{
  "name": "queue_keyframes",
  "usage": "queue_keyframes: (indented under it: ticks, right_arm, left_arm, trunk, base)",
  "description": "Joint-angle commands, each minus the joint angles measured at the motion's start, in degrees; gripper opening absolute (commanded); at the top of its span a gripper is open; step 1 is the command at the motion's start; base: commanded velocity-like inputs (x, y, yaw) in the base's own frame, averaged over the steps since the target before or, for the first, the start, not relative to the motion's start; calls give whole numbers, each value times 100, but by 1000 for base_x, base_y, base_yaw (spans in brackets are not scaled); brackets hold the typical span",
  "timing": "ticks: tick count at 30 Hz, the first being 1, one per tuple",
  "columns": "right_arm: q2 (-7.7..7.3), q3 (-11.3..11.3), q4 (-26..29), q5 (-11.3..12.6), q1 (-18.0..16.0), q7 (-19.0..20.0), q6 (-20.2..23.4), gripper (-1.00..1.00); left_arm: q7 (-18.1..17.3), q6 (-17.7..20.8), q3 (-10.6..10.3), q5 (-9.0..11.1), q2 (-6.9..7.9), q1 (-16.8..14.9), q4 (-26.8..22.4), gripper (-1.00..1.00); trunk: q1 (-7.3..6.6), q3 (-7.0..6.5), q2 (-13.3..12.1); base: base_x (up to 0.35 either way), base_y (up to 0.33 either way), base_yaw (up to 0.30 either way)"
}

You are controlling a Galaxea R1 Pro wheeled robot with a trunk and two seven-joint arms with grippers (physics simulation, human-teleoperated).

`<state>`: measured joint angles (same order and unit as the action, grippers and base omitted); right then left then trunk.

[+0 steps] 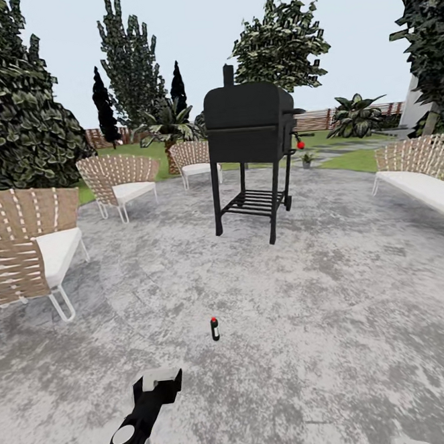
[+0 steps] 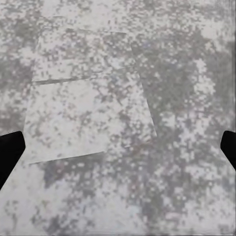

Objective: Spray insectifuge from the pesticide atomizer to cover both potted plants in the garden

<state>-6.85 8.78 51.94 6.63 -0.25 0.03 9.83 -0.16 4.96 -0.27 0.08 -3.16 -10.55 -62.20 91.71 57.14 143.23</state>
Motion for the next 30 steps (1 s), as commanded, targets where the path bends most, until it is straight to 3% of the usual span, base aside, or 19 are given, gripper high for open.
queue_keyframes:
  ticks: [1,15,30]
  right_arm:
    - [0,1,9,58,-2,1,28,100]
    - [1,1,9,58,-2,5,28,100]
    - [3,1,9,58,-2,-3,28,100]
  left_arm:
    - [-2,32,1,1,1,0,-11,100]
    - [-2,32,1,1,0,0,-11,100]
    - [-2,32,1,1,2,0,-11,100]
  trunk:
    - [-1,6,2]
    - [-1,6,2]
    - [-1,6,2]
  base:
    - [2,5,-299]
    - [145,166,-287]
    - [217,234,-26]
